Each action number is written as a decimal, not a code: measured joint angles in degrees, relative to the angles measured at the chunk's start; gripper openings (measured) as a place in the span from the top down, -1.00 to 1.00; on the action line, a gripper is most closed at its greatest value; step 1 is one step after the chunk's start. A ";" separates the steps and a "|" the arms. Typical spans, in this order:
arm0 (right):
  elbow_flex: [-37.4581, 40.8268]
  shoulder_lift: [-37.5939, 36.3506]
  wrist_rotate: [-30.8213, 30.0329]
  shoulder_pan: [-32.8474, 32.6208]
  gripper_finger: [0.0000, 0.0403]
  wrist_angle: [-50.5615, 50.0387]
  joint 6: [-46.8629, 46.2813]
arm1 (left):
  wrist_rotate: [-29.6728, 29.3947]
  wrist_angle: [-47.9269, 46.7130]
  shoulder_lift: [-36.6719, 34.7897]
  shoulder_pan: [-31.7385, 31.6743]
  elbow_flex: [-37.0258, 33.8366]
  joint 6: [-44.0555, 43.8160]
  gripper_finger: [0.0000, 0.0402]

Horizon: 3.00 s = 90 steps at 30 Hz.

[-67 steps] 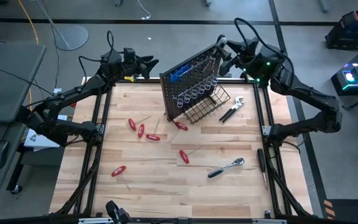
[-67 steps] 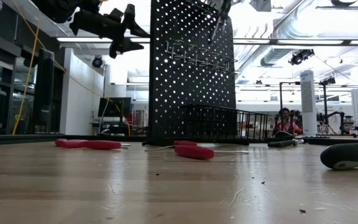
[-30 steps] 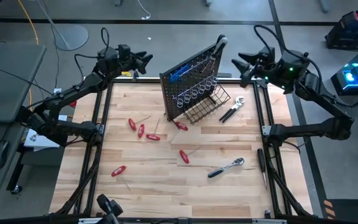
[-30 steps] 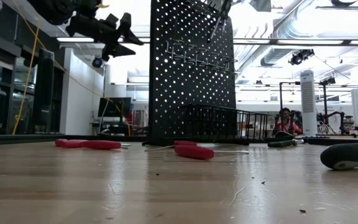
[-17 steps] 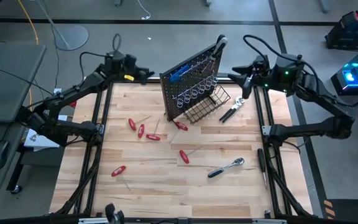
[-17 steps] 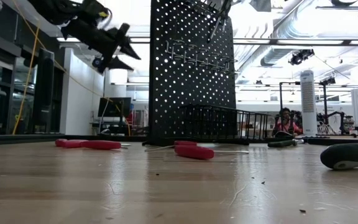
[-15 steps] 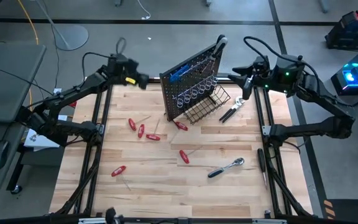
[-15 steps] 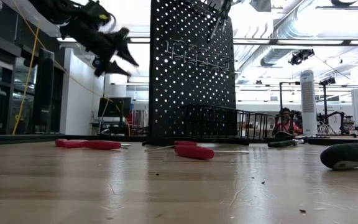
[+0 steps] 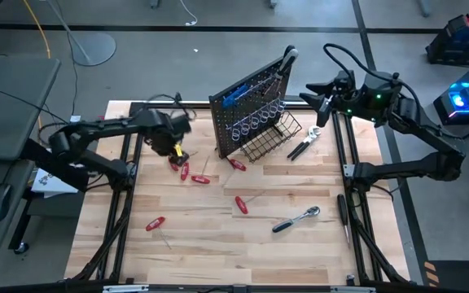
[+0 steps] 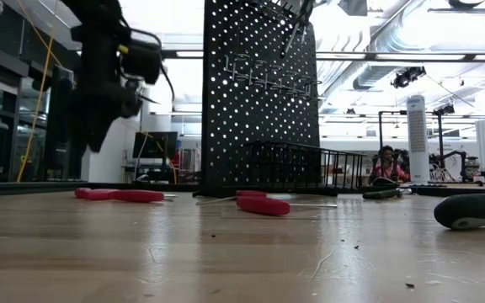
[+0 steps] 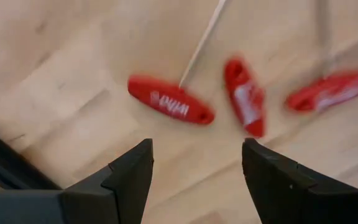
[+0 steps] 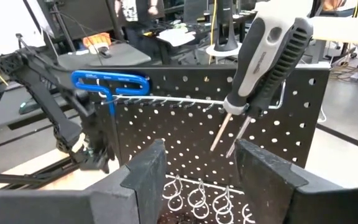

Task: Hang tools onto peg board
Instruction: Hang the red allen wrench on the peg board

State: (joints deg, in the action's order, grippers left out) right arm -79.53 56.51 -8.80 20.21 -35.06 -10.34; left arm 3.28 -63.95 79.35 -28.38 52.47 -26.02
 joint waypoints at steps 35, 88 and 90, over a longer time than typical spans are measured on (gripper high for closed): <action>0.00 -2.31 3.23 0.00 0.09 1.13 -1.00 | -1.15 1.74 8.67 6.88 2.75 19.69 1.00; -22.99 44.33 -45.30 -39.32 0.09 12.80 48.01 | 40.07 57.37 -7.41 18.01 17.27 -53.77 1.00; -22.99 44.33 -44.56 -39.11 0.09 12.61 49.18 | 39.83 57.69 -7.41 18.01 17.27 -54.29 1.00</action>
State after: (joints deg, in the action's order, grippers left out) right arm -102.52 100.84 -53.36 -18.90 -22.45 38.84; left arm 43.11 -6.26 71.94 -10.37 69.73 -80.31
